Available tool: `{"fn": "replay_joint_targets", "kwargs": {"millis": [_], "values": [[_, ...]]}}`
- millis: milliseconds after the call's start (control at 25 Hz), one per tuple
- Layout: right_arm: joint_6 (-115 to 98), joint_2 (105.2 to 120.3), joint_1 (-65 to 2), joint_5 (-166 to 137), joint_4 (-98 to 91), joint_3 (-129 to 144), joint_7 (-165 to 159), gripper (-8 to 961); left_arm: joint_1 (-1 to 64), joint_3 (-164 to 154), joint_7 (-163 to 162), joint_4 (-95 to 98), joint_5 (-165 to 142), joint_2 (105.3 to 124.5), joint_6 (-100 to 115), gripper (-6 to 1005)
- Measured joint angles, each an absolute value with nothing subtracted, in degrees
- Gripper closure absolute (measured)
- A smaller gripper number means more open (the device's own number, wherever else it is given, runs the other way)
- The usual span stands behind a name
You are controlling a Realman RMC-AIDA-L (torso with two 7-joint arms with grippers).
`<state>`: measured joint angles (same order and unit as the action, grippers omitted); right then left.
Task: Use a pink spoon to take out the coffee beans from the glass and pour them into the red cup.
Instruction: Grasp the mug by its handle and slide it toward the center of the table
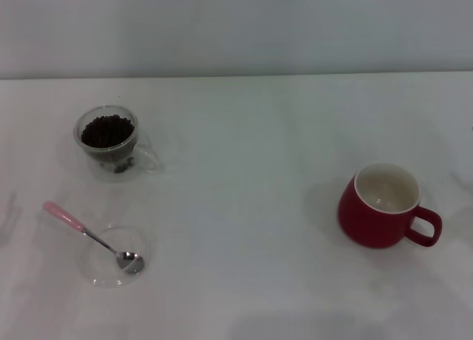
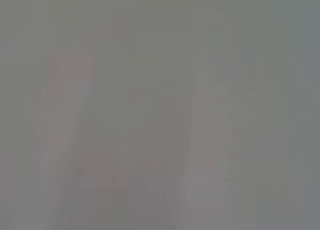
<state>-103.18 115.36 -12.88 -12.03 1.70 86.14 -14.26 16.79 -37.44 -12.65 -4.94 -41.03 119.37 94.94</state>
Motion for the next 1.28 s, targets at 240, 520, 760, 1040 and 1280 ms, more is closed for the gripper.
{"fn": "replay_joint_targets", "kwargs": {"millis": [240,520,760,1040,1280], "values": [[-105.9,115.54,-12.8,-18.3,3.9,87.7,-14.6,311,16.6,-37.2,-12.7,-3.3,-40.5,119.20,94.9,122],[-105.0,115.57,-12.8,-23.3,4.9,87.8,-17.2,311,16.6,-37.2,-12.7,-2.5,-40.3,119.15,94.9,123],[-101.3,115.57,-12.8,-26.5,6.3,87.8,-17.3,310,16.2,-37.2,-12.7,-2.5,-40.1,119.07,94.8,122],[-96.1,115.54,-12.7,-26.6,6.8,87.4,-17.3,312,16.6,-37.2,-12.9,-2.5,-40.0,119.18,94.8,122],[-91.1,115.49,-12.7,-26.3,6.3,87.3,-16.9,313,16.7,-37.2,-12.9,-2.5,-40.0,119.18,94.8,122]]}}
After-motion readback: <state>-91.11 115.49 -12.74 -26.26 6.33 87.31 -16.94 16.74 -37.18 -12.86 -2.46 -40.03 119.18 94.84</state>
